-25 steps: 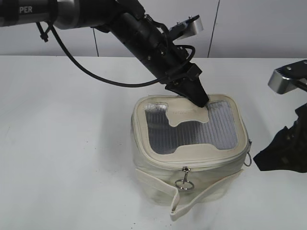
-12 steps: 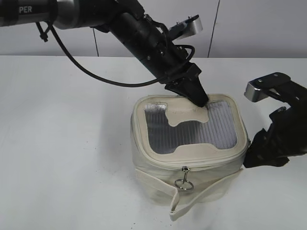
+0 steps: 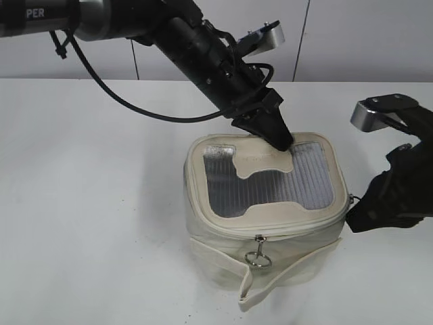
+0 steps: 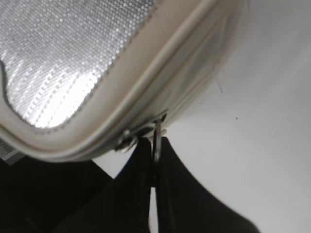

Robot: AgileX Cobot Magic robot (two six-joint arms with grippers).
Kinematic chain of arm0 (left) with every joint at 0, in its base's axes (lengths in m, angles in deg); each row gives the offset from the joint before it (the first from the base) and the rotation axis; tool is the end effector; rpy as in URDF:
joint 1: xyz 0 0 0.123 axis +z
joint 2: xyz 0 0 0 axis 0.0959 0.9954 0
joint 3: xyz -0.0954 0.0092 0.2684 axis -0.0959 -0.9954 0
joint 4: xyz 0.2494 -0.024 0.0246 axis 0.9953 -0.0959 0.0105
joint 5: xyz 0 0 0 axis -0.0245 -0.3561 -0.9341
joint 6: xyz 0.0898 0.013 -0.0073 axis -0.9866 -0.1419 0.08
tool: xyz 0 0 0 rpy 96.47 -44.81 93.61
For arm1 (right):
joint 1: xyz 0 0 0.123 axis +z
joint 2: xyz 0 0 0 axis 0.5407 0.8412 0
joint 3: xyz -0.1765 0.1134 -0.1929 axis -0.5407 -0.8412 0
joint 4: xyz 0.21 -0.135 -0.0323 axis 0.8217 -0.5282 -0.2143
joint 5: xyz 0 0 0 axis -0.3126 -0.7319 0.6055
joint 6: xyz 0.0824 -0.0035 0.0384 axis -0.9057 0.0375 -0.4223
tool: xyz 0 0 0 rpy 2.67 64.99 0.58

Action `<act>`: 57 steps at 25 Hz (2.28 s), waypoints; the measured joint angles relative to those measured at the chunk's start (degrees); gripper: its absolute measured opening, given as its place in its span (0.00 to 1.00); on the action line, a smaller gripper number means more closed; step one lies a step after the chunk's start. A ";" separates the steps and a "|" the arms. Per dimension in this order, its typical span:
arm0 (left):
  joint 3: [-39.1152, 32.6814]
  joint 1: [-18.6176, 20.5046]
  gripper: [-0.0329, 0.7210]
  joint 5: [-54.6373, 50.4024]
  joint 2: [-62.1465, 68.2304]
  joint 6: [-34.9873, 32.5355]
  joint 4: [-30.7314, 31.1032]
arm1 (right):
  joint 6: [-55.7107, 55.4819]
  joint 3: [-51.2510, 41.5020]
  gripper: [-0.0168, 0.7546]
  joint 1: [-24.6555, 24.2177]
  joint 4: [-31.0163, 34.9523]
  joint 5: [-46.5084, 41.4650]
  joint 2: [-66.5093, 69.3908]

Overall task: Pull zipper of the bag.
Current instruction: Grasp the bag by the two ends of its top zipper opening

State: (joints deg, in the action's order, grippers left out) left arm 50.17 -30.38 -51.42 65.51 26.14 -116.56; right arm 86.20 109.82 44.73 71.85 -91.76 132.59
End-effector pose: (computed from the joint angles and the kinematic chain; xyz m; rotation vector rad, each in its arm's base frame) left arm 0.3481 -0.3275 0.2151 1.3447 2.3993 -1.1255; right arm 0.2281 0.0842 0.2008 -0.7898 2.6849 0.5396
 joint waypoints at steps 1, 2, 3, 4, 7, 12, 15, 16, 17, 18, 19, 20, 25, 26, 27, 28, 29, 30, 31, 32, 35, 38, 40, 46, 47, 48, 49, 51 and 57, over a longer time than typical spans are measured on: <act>0.00 0.00 0.10 -0.12 0.00 0.00 0.00 | -1.42 0.00 0.03 0.00 -0.88 -1.17 -1.02; 0.00 0.00 0.10 -0.14 0.00 0.00 0.00 | -2.54 0.00 0.03 0.00 -1.81 -2.69 -2.04; 0.00 0.05 0.10 -0.14 0.00 0.00 0.00 | -3.73 0.00 0.03 0.00 -2.88 -4.24 -3.02; 0.00 0.04 0.10 -0.01 0.00 0.00 -0.07 | -4.59 0.00 0.03 0.00 -3.17 -6.18 -3.82; 0.00 0.04 0.10 0.13 0.00 0.00 -0.07 | -6.02 0.00 0.03 0.00 -3.27 -10.12 -6.17; 0.00 0.04 0.10 0.04 0.00 0.00 -0.25 | -7.49 0.37 0.03 0.00 -3.34 -13.15 -8.28; 0.00 0.04 0.10 0.04 0.00 0.00 -0.35 | -8.04 0.49 0.03 1.37 -3.48 -14.40 -9.10; 0.00 0.04 0.10 0.02 0.00 0.00 -0.35 | -8.57 0.49 0.03 2.30 -3.77 -14.47 -9.41; 0.00 0.04 0.10 -0.11 0.00 0.00 -0.41 | -9.41 0.49 0.03 3.66 -4.28 -14.47 -9.70; 0.00 0.04 0.10 -0.17 0.00 0.00 -0.46 | -10.37 0.49 0.03 5.24 -4.69 -14.47 -9.95; 0.00 0.04 0.10 -0.24 0.00 0.00 -0.51 | -11.33 0.49 0.03 6.90 -4.93 -14.47 -10.06; 0.00 0.04 0.10 -0.40 0.00 0.00 -0.59 | -12.16 0.49 0.03 8.31 -5.15 -14.26 -10.06; 0.00 -0.08 0.10 -0.74 0.00 0.00 -0.71 | -14.48 0.49 0.03 17.65 -4.37 -9.22 -9.88; 0.00 -0.08 0.10 -0.81 0.00 0.00 -0.71 | -14.58 0.49 0.03 19.33 -3.70 -7.69 -9.44; 0.00 -0.08 0.10 -0.88 0.00 0.00 -0.71 | -14.63 0.49 0.03 20.56 -2.69 -6.35 -8.73; 0.00 -0.08 0.10 -0.92 0.00 0.00 -0.71 | -14.69 0.49 0.03 21.87 -1.84 -5.31 -8.00; 0.00 -0.08 0.10 -1.01 0.00 0.00 -0.71 | -14.73 0.62 0.03 23.03 -1.29 -4.19 -7.06; 0.00 -0.08 0.10 -1.00 0.00 0.00 -0.71 | -14.73 0.85 0.03 23.93 -0.92 -3.34 -6.08; 0.00 -0.08 0.10 -1.00 0.00 0.00 -0.71 | -14.73 1.21 0.03 24.86 -0.46 -2.69 -5.27; 0.00 -0.08 0.10 -1.00 0.00 0.00 -0.71 | -14.73 1.64 0.03 25.54 -0.04 -2.10 -4.41; 0.00 -0.08 0.10 -1.00 0.00 0.00 -0.71 | -14.73 2.21 0.03 25.94 0.50 -1.63 -3.27; 0.00 -0.08 0.10 -1.00 0.00 0.00 -0.71 | -14.73 2.21 0.03 25.94 0.91 -1.34 -3.27; 0.00 -0.08 0.10 -1.00 0.00 0.00 -0.71 | -13.95 2.32 0.03 25.94 1.98 -0.89 -3.27; 0.00 -0.08 0.10 -1.00 0.00 0.00 -0.71 | -11.96 2.66 0.03 25.94 3.60 -0.54 -3.27; 0.00 -0.08 0.10 -1.00 0.00 0.00 -0.71 | -11.96 2.66 0.03 25.94 3.60 -0.54 -3.27; 0.00 -0.08 0.10 -1.00 0.00 0.00 -0.71 | -12.03 2.66 0.03 25.94 3.54 -0.54 -3.27; 0.00 -0.08 0.10 -1.00 0.00 0.00 -0.71 | -12.80 2.66 0.03 25.94 3.17 -0.54 -3.27; 0.00 -0.08 0.10 -0.94 0.00 0.00 -0.71 | -15.61 2.71 0.06 26.13 1.49 -0.84 -3.32; 0.00 -0.08 0.12 -0.54 -0.34 0.00 -0.11 | -30.02 3.87 0.51 26.32 -8.40 -2.25 -3.60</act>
State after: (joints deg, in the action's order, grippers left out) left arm 50.17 -30.46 -51.96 65.17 26.14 -116.68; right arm 56.18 113.69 71.05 63.45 -94.02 128.99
